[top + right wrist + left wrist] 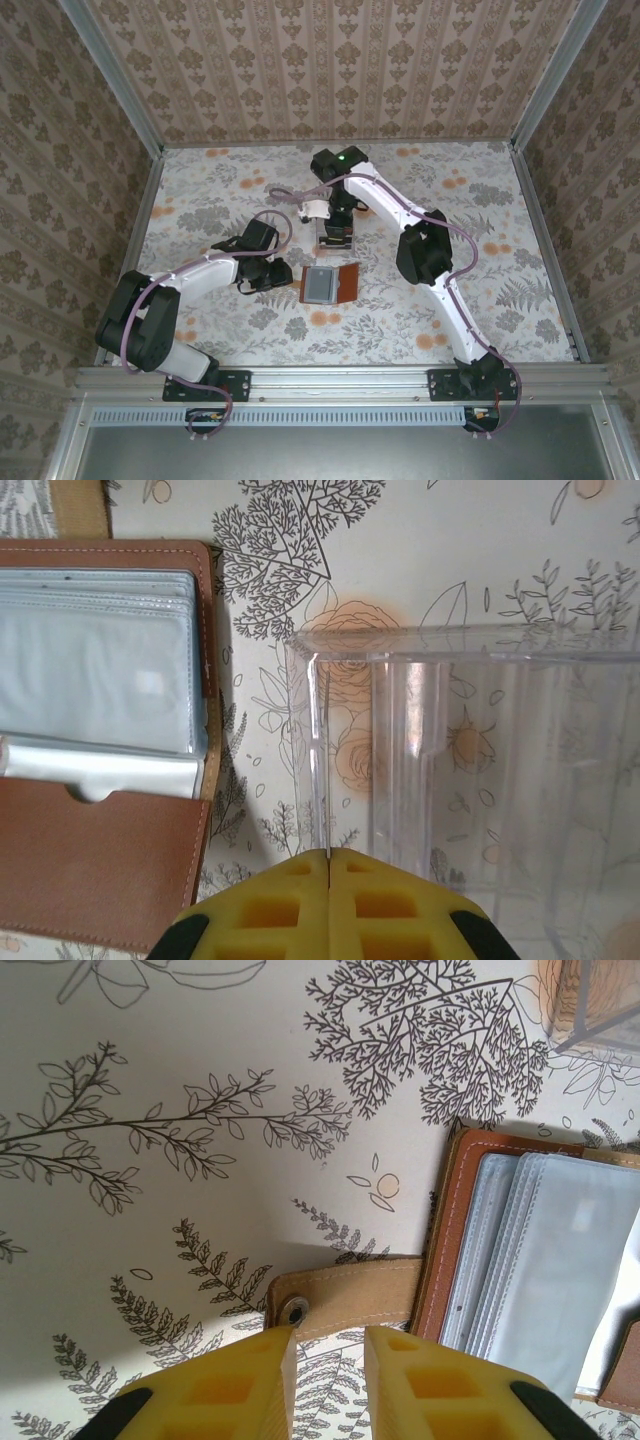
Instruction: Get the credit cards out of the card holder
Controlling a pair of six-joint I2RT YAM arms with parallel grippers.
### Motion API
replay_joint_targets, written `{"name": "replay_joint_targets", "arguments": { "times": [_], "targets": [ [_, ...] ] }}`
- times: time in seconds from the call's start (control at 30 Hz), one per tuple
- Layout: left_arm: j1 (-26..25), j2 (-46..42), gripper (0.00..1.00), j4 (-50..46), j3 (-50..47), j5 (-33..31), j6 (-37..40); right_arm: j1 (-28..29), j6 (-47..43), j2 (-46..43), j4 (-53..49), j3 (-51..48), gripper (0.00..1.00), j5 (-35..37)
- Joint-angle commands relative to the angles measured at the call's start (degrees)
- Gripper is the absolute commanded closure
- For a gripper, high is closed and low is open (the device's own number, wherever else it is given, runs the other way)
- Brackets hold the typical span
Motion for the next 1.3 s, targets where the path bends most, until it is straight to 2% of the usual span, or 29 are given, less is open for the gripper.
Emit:
{"name": "replay_joint_targets", "arguments": {
  "times": [0.0, 0.37, 0.47, 0.63, 0.8, 1.13, 1.27],
  "targets": [
    [-0.5, -0.6, 0.74, -1.4, 1.6, -0.8, -0.8, -0.5, -1.9, 2.1, -5.6, 3.2, 1.00, -3.2],
    [-0.9, 0.4, 0.74, -1.3, 1.8, -0.9, -1.1, -1.2, -2.0, 4.6, -5.4, 4.1, 0.95, -4.4],
    [-1.0, 0.4, 0.74, -1.4, 1.8, -0.9, -1.1, -1.3, -1.7, 4.1, -4.0, 4.2, 0.90, -3.2],
    [-1.0, 0.1, 0.74, -1.5, 1.9, -1.1, -1.1, -1.4, -1.0, 2.5, -1.3, 4.3, 0.88, 0.0],
    [-1.1, 0.1, 0.74, -1.5, 2.0, -1.1, -1.2, -1.3, -0.8, 1.0, 0.1, 4.1, 0.79, 1.2],
    [-1.5, 1.4, 0.74, -1.2, 3.2, -0.7, -0.9, -1.3, -0.1, -0.8, 1.8, 3.0, 0.73, 3.9],
    [-1.8, 1.8, 0.74, -1.4, 3.9, -0.8, -0.9, -1.3, 0.1, -2.0, 4.8, 0.8, 0.74, 5.1]
  ]
}}
